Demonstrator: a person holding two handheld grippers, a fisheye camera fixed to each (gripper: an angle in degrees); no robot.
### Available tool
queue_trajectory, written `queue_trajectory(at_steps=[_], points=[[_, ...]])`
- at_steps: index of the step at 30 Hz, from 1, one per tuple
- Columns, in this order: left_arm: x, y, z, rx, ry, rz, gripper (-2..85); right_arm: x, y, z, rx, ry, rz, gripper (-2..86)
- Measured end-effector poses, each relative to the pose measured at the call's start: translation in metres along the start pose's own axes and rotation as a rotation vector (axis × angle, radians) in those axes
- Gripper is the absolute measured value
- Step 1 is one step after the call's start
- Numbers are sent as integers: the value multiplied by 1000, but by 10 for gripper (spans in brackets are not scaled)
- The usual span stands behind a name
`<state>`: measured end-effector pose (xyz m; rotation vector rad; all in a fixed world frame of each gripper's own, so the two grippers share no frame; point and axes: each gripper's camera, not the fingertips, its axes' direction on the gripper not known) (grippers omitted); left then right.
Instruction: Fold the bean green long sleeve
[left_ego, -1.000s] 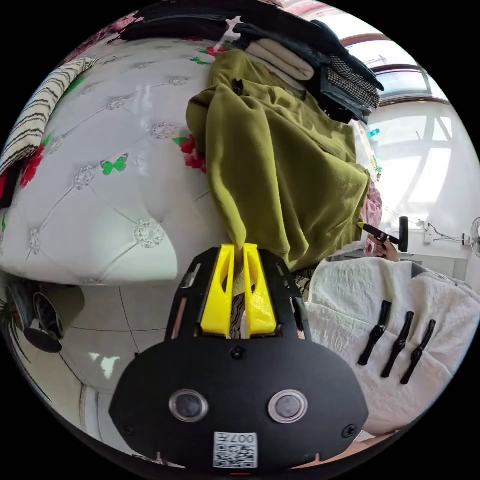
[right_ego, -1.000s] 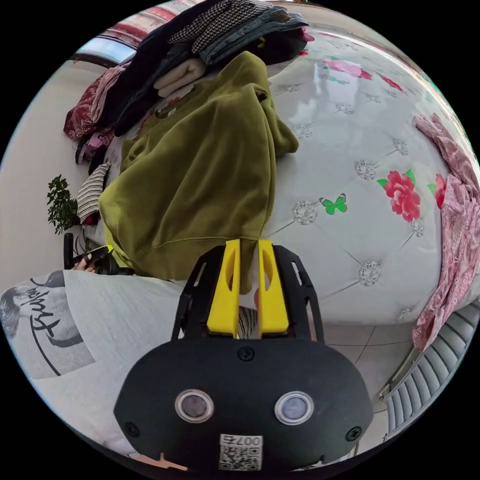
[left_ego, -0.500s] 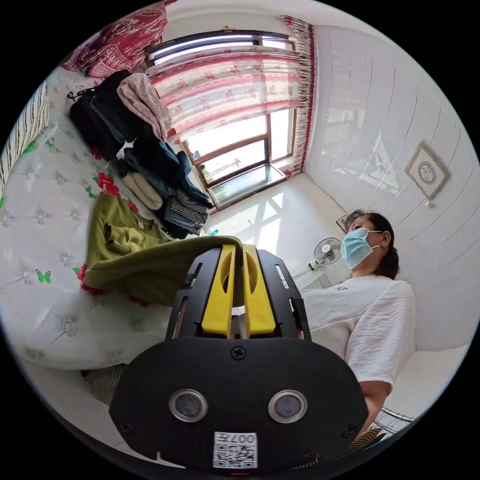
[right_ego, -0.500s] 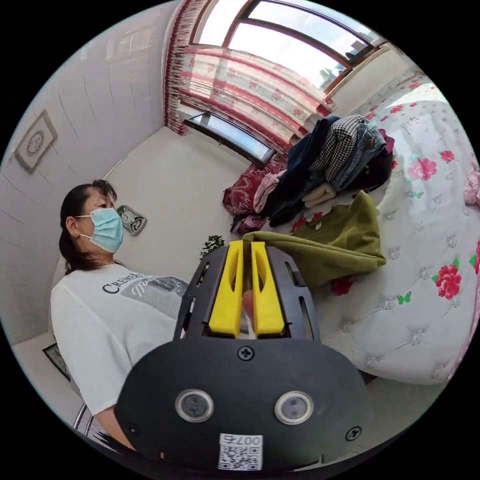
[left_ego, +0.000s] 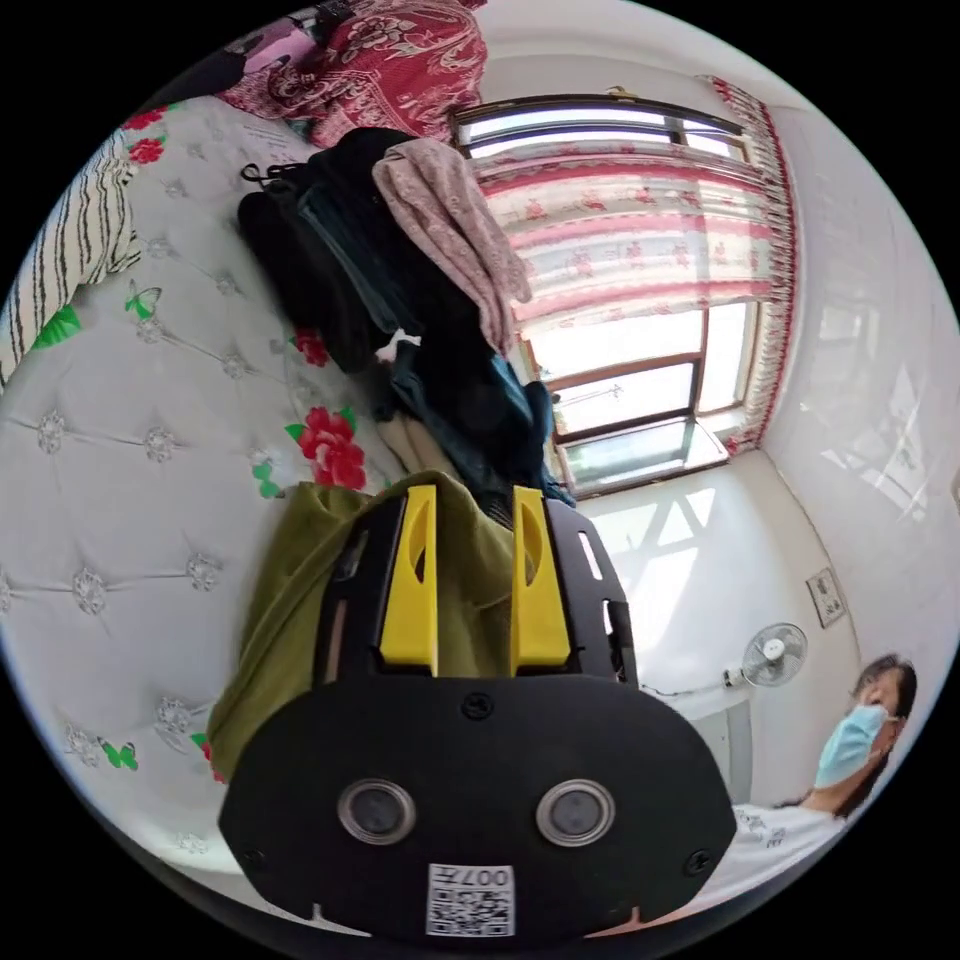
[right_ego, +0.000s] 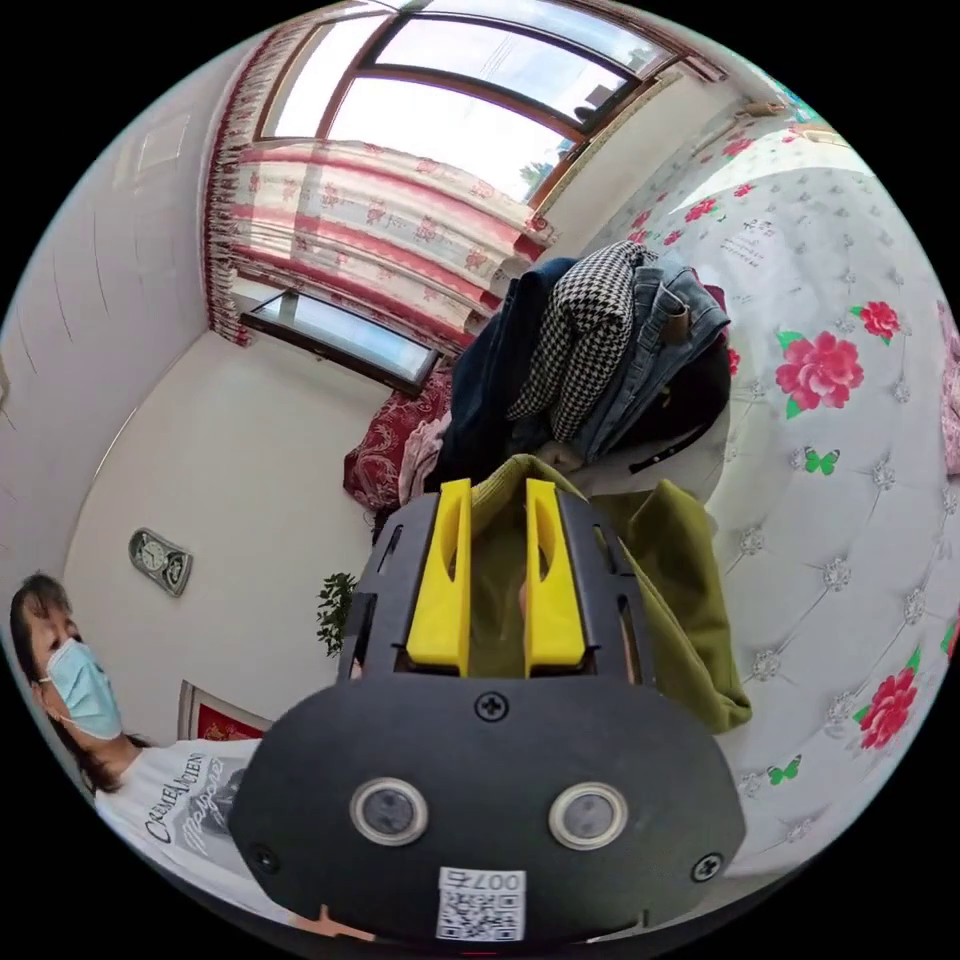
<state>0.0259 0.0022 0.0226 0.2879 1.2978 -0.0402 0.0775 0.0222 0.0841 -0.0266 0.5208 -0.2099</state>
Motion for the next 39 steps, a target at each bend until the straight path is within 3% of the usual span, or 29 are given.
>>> queue_trajectory(at_steps=[2,4,8,12,16,23,26,31,39], points=[[-9,-3,24,21,-129,-33,110,10,-3,39,-73,169,41,61],[-15,3,32,3,-169,6,114,15,11,54,-110,215,13,72],[-35,33,51,-152,-392,123,114,37,43,76,-221,469,-46,85],[-53,47,88,-284,-482,143,104,36,36,104,-306,609,-131,88],[-77,55,141,-406,-704,172,58,42,13,138,-347,645,-98,55],[-88,61,142,-337,-637,74,33,65,9,65,-121,566,91,5],[-82,68,133,-283,-601,34,38,90,26,46,-127,727,281,11],[-20,91,119,-250,-535,235,54,65,56,-24,-16,527,213,59],[61,185,204,-554,-309,500,71,110,142,-55,-50,252,546,108]])
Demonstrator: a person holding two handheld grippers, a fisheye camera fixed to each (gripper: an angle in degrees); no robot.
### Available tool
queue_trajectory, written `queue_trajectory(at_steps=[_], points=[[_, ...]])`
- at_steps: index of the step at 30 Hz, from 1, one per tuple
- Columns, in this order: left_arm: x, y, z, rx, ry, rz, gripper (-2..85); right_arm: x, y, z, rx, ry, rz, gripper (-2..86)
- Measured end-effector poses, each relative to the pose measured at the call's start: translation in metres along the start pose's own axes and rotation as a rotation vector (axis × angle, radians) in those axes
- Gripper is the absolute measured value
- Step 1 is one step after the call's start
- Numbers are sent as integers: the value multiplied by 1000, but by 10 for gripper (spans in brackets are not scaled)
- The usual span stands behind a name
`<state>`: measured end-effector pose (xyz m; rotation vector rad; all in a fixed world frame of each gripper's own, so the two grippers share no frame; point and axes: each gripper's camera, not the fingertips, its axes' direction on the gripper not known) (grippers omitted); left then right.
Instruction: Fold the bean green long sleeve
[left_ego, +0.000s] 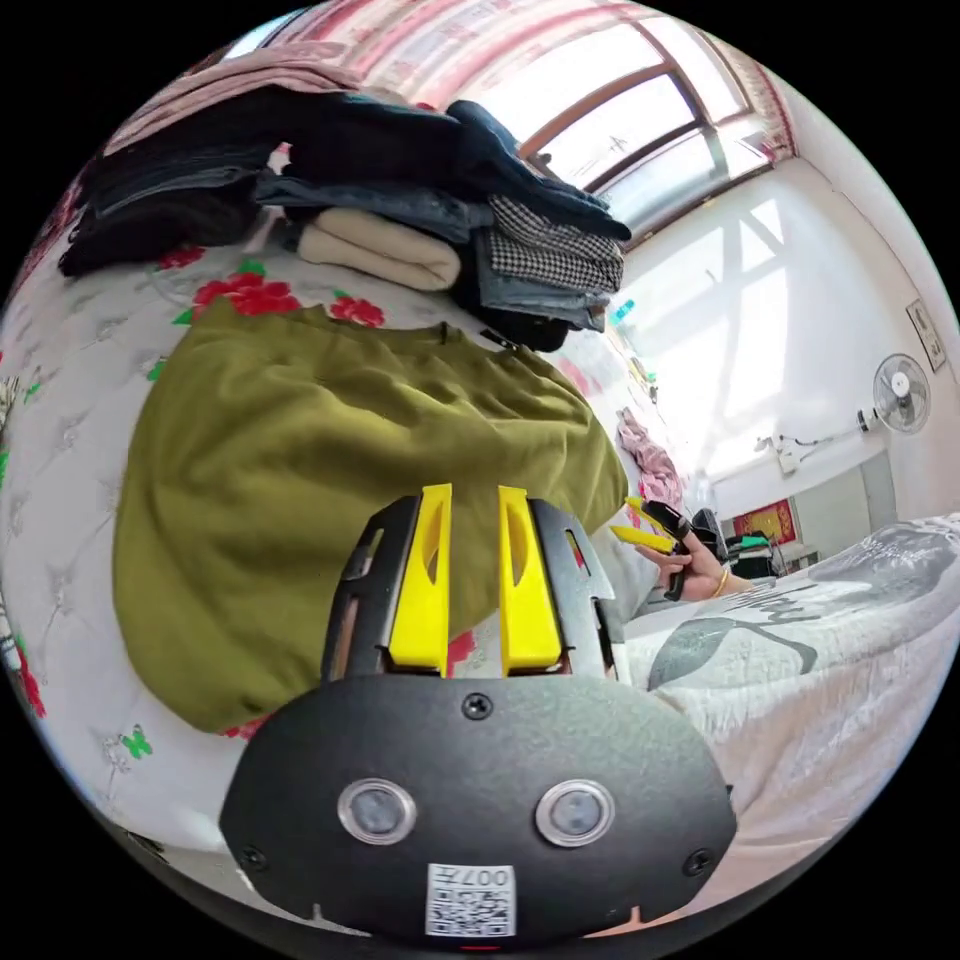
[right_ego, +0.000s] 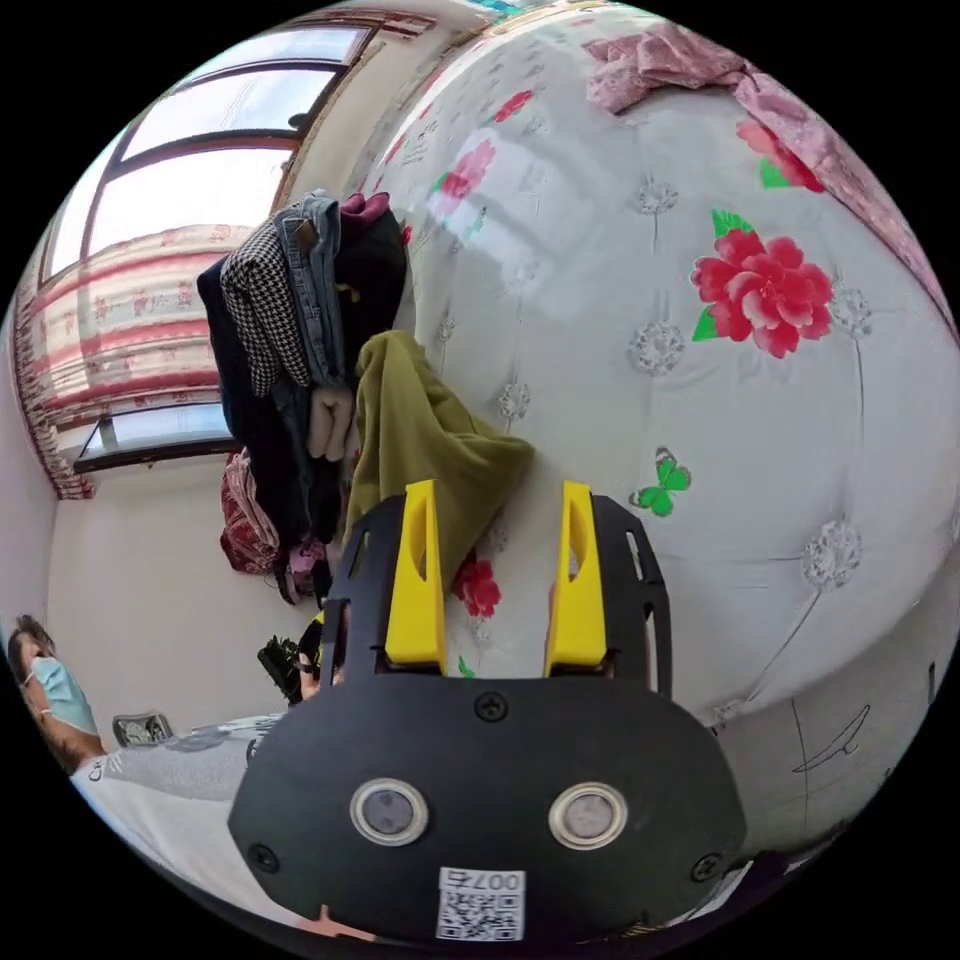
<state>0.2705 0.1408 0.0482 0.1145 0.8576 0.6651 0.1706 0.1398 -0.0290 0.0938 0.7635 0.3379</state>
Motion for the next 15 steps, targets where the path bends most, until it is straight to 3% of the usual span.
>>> queue_trajectory(at_steps=[5,7,10,15], points=[[10,-3,93,-321,-116,19,75,10,-10,1,56,-65,34,92],[12,-7,88,-335,-126,59,71,12,-22,5,20,-146,53,80],[8,-6,67,-330,-90,56,71,-6,-39,-1,15,-76,16,53],[-10,20,-9,-180,-78,-35,73,-111,-47,-26,12,-116,-366,24]])
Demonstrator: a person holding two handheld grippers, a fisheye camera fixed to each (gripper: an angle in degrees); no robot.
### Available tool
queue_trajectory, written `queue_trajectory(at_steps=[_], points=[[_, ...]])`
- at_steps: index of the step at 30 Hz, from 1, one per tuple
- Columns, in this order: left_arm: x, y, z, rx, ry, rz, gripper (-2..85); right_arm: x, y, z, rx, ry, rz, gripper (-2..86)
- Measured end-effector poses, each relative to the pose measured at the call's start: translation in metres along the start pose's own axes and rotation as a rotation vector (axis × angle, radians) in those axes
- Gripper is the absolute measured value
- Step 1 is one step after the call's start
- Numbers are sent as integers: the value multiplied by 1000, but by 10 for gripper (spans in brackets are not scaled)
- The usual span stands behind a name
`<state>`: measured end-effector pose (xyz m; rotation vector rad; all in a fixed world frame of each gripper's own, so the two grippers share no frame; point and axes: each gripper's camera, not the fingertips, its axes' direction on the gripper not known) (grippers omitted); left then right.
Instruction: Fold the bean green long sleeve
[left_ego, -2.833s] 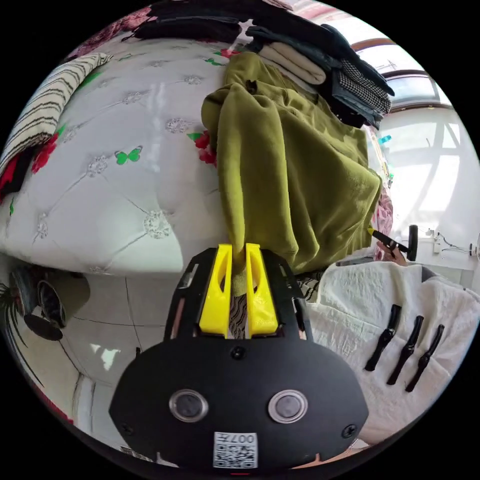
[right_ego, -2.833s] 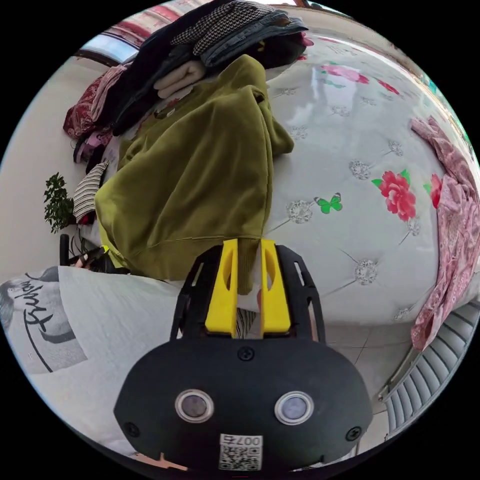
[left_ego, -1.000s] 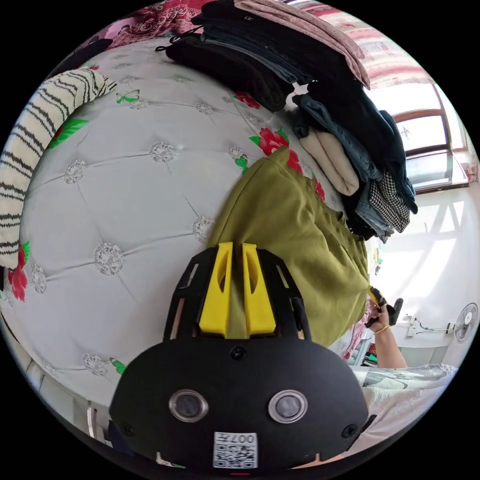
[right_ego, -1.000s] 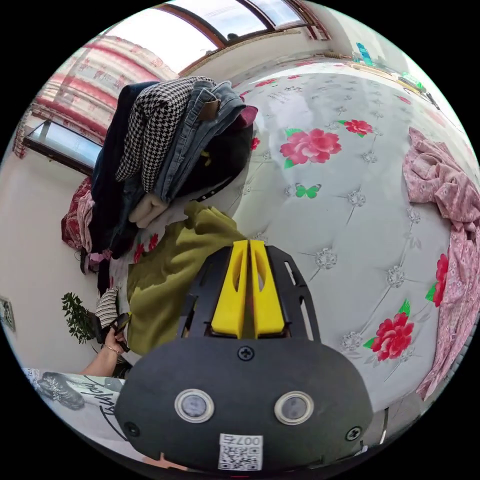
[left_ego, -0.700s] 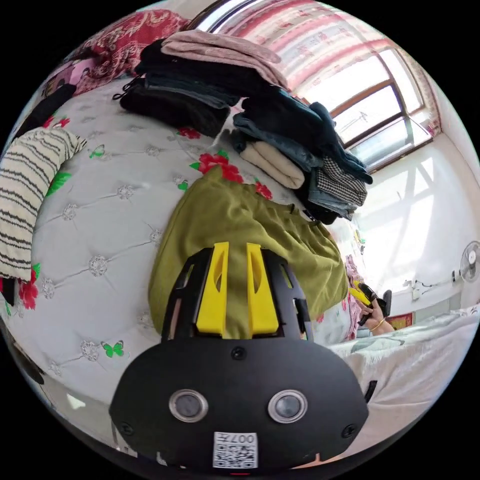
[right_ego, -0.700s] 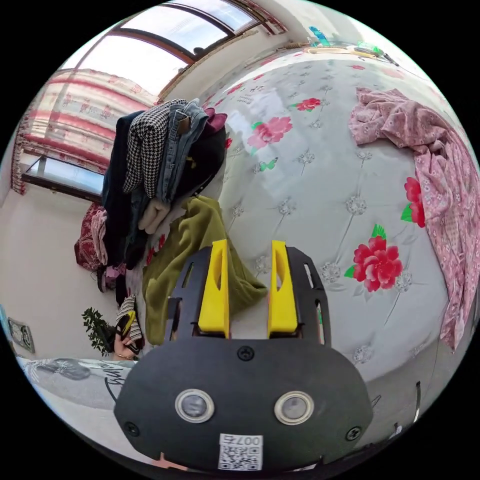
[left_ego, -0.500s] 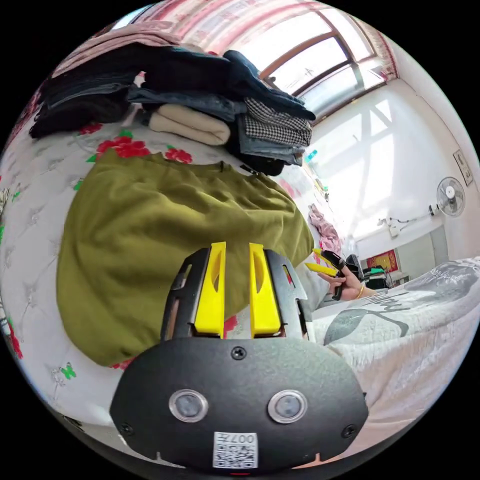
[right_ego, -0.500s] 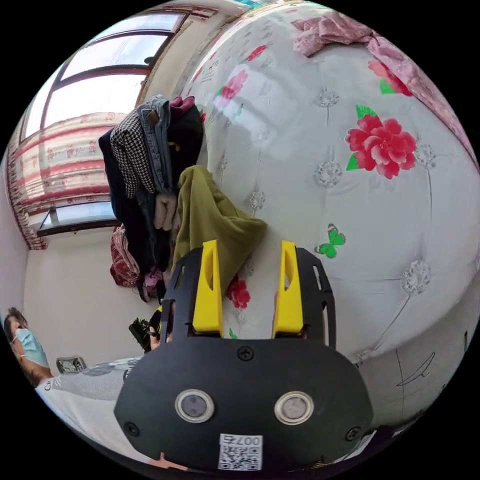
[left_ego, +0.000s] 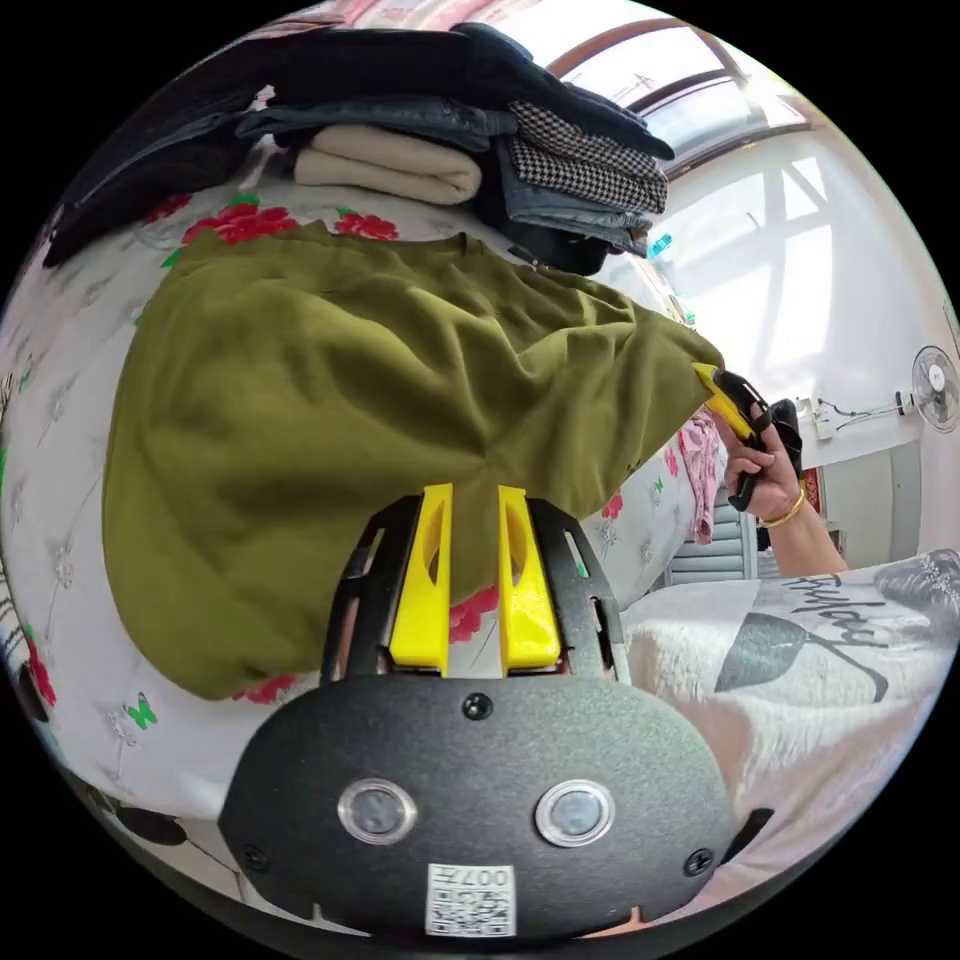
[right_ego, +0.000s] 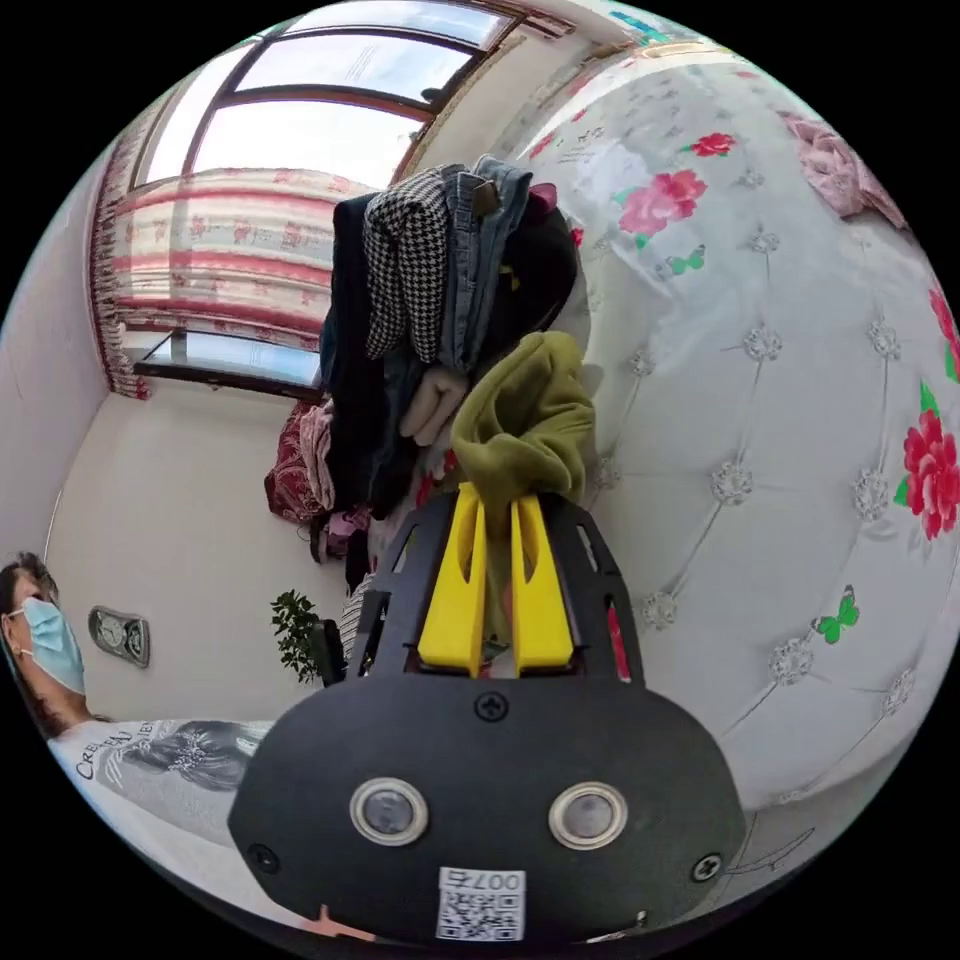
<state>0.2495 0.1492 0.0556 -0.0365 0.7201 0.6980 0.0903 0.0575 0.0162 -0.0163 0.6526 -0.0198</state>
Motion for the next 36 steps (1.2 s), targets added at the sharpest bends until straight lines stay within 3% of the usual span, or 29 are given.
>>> queue_trajectory(at_steps=[5,8,10,12,14,16,21,26,30,36], points=[[-51,74,-74,155,44,-220,73,-186,-12,58,-235,-55,-648,13],[-82,118,-103,233,88,-363,76,-253,30,120,-427,-150,-901,21],[-97,144,-116,281,103,-442,78,-265,60,166,-557,-211,-946,30],[-112,167,-126,338,150,-520,83,-259,87,216,-725,-241,-924,41],[-130,191,-132,387,236,-606,96,-232,114,273,-959,-127,-826,54],[-139,204,-136,412,284,-641,109,-214,115,278,-998,-114,-761,64],[-159,217,-144,471,403,-658,156,-183,42,221,-749,-13,-693,96],[-186,194,-147,495,546,-614,217,-79,-49,173,-568,78,-246,131],[-201,177,-148,457,573,-596,197,-32,-57,177,-597,78,-78,141],[-221,161,-145,404,623,-599,88,-11,-62,190,-622,-63,49,112]])
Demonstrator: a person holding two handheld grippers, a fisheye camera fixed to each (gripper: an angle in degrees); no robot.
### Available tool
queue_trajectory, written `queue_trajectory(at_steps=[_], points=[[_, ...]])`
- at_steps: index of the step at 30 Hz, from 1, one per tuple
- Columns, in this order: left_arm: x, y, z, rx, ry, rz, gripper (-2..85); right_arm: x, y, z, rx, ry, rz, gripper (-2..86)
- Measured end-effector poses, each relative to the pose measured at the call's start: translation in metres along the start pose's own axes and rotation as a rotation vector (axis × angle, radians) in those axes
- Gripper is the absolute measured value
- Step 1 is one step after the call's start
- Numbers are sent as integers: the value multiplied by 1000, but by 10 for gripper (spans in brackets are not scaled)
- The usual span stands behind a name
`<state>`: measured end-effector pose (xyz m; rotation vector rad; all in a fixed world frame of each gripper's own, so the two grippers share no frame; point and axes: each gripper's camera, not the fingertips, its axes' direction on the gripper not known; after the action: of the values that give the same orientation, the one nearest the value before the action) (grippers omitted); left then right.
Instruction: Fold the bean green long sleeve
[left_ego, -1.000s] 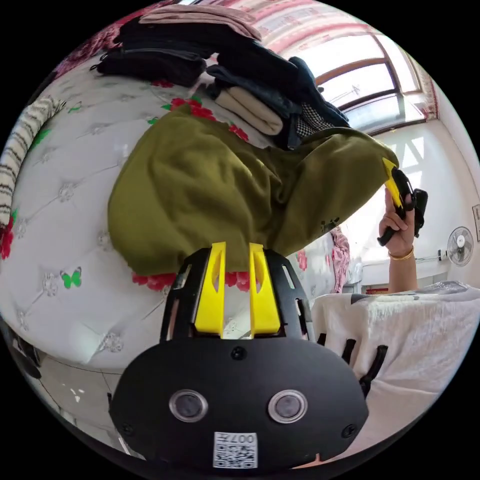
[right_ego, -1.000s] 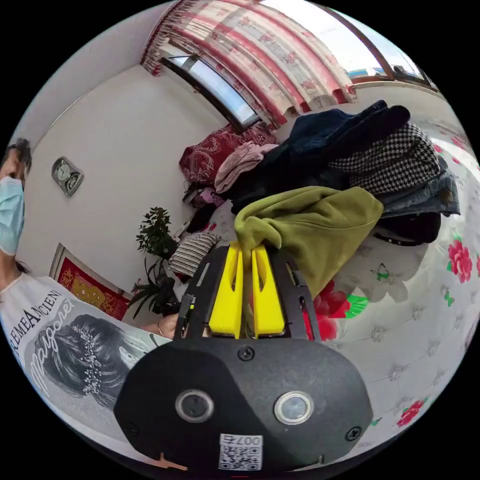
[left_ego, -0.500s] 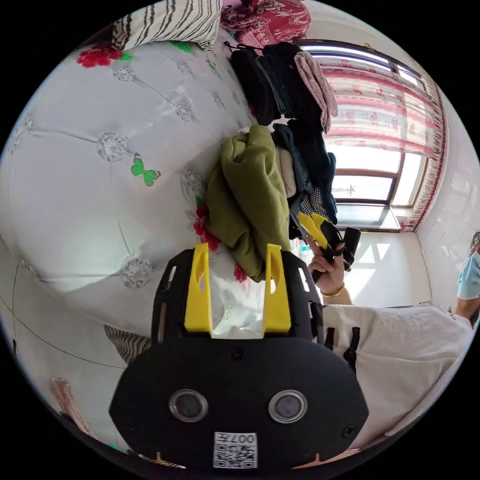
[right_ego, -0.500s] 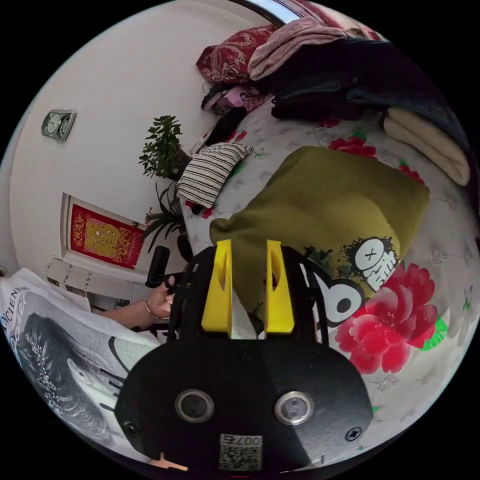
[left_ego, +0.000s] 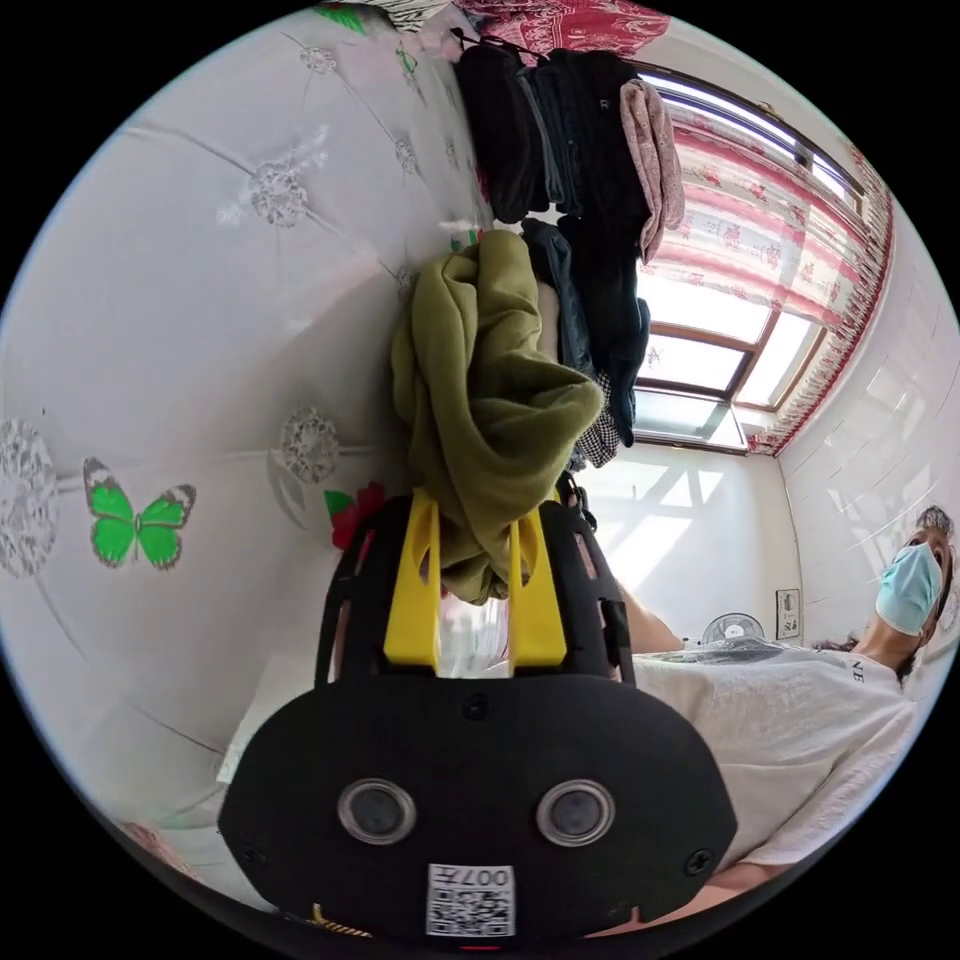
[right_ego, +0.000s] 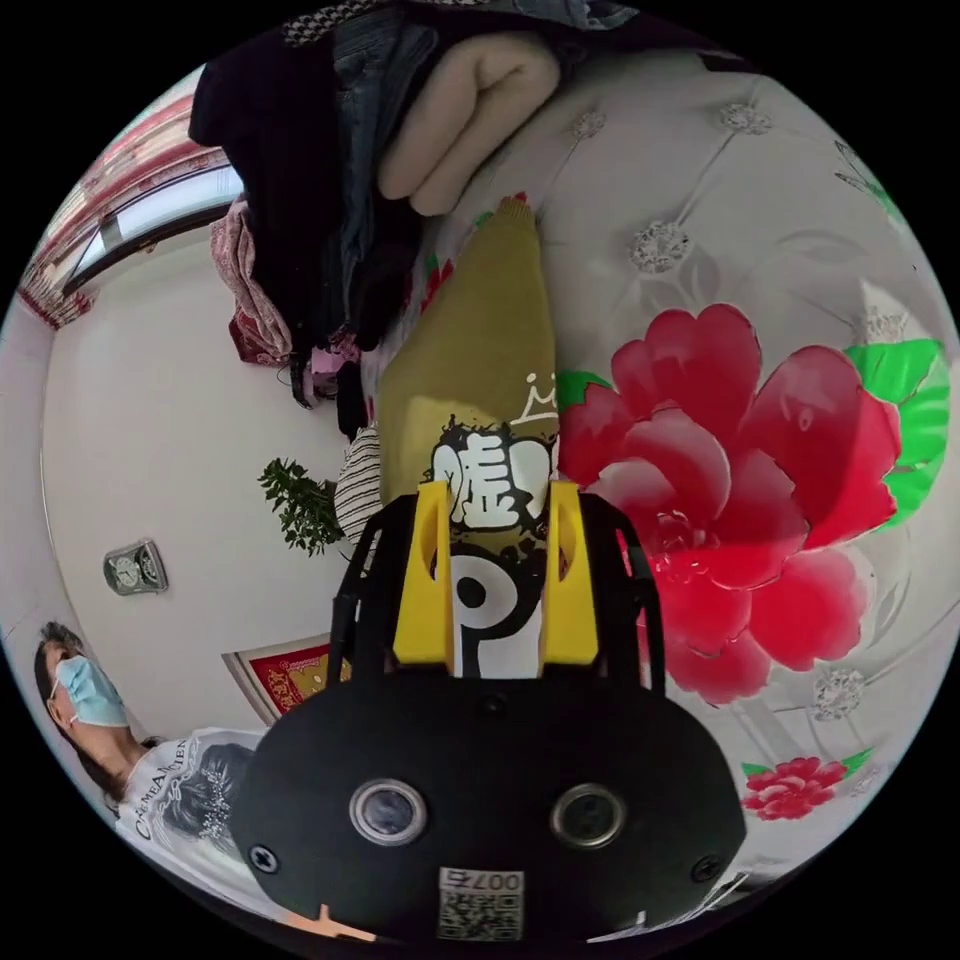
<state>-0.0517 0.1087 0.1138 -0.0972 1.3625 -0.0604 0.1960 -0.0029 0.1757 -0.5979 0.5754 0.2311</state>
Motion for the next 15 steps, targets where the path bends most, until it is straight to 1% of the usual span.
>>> queue_trajectory(at_steps=[3,5,6,9,12,14,15], points=[[8,-7,-10,58,67,32,70,-14,-6,-3,-21,-17,-32,86],[25,-18,-25,128,154,87,65,-39,-10,-5,-10,-91,-77,69],[32,-22,-29,148,169,110,65,-48,-11,-5,-7,-109,-94,65],[67,-50,-59,232,218,232,63,-107,-23,4,-2,-194,-222,53],[113,-75,-106,322,206,407,62,-175,-36,26,-11,-269,-337,49],[152,-79,-154,406,142,544,62,-233,-42,56,-33,-335,-425,50],[160,-78,-167,428,124,564,62,-248,-43,66,-43,-350,-448,51]])
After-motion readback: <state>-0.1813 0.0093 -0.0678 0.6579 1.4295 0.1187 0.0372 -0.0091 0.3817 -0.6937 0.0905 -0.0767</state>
